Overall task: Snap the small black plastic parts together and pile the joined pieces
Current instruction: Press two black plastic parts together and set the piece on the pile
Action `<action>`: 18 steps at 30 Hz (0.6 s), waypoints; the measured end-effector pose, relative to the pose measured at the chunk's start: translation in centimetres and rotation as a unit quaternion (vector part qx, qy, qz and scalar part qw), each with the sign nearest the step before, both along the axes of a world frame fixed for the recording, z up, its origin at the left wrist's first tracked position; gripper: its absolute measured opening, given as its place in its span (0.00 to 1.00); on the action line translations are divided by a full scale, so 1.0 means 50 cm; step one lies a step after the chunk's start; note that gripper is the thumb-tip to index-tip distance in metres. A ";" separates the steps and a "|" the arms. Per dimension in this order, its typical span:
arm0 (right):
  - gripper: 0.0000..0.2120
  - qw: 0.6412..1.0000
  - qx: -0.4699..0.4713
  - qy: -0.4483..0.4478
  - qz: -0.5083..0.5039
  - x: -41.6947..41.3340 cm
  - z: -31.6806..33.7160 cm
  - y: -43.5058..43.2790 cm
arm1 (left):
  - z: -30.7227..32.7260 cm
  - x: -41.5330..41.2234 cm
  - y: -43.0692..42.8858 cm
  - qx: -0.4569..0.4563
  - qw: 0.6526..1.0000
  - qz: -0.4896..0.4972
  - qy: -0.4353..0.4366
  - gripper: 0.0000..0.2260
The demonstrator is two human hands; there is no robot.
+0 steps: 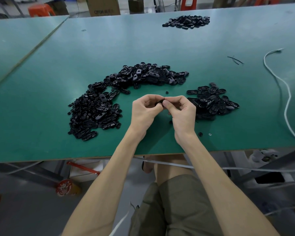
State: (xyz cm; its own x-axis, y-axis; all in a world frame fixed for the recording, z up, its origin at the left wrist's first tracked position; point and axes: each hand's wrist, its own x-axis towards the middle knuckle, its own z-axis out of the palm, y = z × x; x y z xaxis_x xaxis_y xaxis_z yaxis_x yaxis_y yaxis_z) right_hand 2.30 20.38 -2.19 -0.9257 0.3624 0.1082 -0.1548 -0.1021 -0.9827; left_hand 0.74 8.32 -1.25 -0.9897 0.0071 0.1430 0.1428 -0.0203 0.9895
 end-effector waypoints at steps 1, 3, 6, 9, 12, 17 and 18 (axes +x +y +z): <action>0.09 1.000 -0.001 0.000 0.000 0.000 0.000 0.000 | 0.000 0.000 0.000 0.000 1.000 0.000 0.000 0.10; 0.08 1.000 -0.007 0.000 -0.005 0.001 0.001 0.000 | -0.001 -0.002 -0.002 0.009 1.000 -0.011 0.001 0.09; 0.06 1.000 -0.022 0.001 -0.020 0.000 0.002 0.001 | -0.004 -0.003 -0.004 0.033 0.999 -0.037 0.005 0.08; 0.06 1.000 -0.018 0.000 -0.020 -0.001 -0.001 0.002 | -0.005 -0.003 -0.004 0.024 0.999 -0.036 0.008 0.08; 0.06 1.000 -0.015 -0.003 -0.016 -0.003 -0.003 0.001 | -0.005 -0.004 -0.003 0.012 1.000 -0.025 0.010 0.08; 0.10 1.000 -0.016 -0.003 -0.020 -0.002 -0.002 -0.001 | 0.022 0.004 0.014 -0.068 0.995 0.034 0.061 0.08; 0.11 1.000 -0.014 -0.006 -0.021 -0.003 0.001 -0.001 | 0.035 0.004 0.021 -0.091 0.992 0.046 0.078 0.08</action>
